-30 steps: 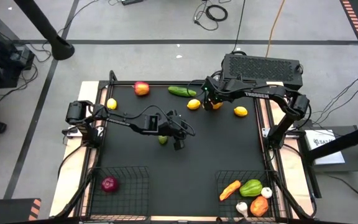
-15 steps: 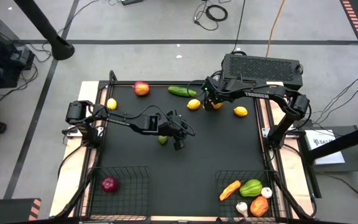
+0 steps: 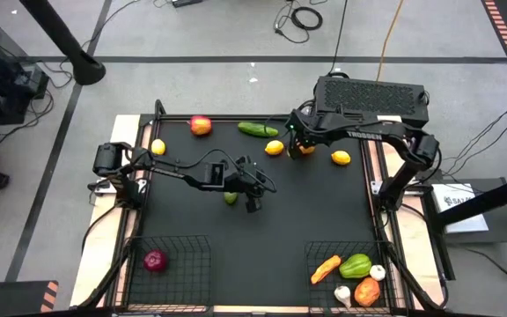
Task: Sort produce into baskets
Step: Put the yellow bell pepper into the right wire basket, then put the red chili pepper into the right wire basket
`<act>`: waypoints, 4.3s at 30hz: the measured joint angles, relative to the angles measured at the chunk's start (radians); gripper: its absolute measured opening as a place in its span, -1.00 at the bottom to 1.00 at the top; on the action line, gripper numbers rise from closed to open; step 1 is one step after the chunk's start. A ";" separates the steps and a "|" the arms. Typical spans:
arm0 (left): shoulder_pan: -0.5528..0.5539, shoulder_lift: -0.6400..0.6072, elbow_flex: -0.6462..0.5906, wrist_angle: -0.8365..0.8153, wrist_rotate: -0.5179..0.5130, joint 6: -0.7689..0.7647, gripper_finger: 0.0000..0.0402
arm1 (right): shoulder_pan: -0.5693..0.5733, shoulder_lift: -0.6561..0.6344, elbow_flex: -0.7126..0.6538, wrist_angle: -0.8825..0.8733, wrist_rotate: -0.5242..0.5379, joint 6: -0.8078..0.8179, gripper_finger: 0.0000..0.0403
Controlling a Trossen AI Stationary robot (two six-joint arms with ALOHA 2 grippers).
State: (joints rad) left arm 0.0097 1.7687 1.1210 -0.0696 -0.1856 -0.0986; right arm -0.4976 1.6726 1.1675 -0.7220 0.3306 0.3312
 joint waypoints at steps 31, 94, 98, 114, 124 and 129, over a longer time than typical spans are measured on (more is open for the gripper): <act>-0.051 -0.052 0.001 -0.053 0.033 -0.027 -0.18 | 0.715 -0.701 -0.001 -0.321 -0.288 0.512 -0.99; -0.160 -0.052 0.000 -0.061 -0.246 -0.293 -0.18 | 1.448 -0.327 0.000 -0.063 -0.003 0.810 -0.03; -0.142 -0.052 0.000 -0.122 -0.356 -0.362 -0.18 | 1.446 -0.408 0.000 -0.065 0.125 0.703 -0.03; -0.031 0.040 -0.001 -0.194 -0.330 -0.852 -0.18 | 1.367 -0.523 0.000 -0.129 0.580 0.309 -0.02; -0.037 0.045 -0.001 -0.235 -0.380 -0.943 0.19 | 1.351 -0.523 0.000 -0.165 0.589 0.275 -0.02; -0.048 0.069 -0.001 -0.268 -0.410 -0.994 0.50 | 1.324 -0.523 0.000 -0.165 0.589 0.274 -0.02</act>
State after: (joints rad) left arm -0.0380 1.8374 1.1198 -0.3372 -0.5954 -1.0924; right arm 0.8262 1.1500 1.1675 -0.8875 0.9192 0.6047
